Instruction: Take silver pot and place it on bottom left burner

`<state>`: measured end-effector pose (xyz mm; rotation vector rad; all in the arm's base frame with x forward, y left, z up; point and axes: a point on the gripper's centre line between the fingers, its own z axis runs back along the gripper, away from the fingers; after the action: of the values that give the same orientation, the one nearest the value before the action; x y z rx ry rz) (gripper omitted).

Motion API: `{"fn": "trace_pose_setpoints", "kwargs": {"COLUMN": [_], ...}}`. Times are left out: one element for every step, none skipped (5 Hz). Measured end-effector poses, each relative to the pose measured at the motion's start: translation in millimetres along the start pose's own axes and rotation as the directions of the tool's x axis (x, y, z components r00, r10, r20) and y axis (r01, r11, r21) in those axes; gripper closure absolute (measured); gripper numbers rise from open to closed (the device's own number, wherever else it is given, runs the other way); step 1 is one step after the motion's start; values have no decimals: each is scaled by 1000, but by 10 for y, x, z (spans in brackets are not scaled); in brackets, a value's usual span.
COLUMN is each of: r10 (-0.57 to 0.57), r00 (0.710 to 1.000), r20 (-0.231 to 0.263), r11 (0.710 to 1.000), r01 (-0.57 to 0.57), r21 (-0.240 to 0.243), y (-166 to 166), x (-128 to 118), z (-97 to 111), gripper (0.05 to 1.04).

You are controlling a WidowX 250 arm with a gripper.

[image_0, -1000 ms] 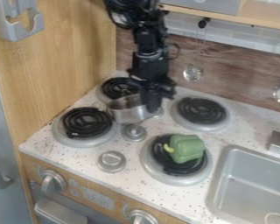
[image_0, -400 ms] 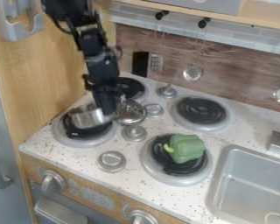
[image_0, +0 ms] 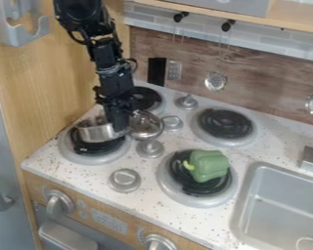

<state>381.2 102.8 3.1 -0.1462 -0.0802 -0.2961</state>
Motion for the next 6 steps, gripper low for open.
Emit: {"fn": "trace_pose_setpoints", "kwargs": {"r10": [71,159,288,382,405,369], "r00": [997,982,942,905,896,919], "r20": [-43,-97,-171,-186,-183,-141], "r11": [997,987,957,923,913,929], "r01": [-71,-161,-290,-384,-407,-370], "r21": [-9,-9,15,27,29,20], "y": [8,-10,-20,-8,41,42], "x": [-31,-113,-207,-249,-274,-262], "z": [-3,-3,52,63,85,-8], "gripper": [1030,1030,1030,1030,1031,1031]}}
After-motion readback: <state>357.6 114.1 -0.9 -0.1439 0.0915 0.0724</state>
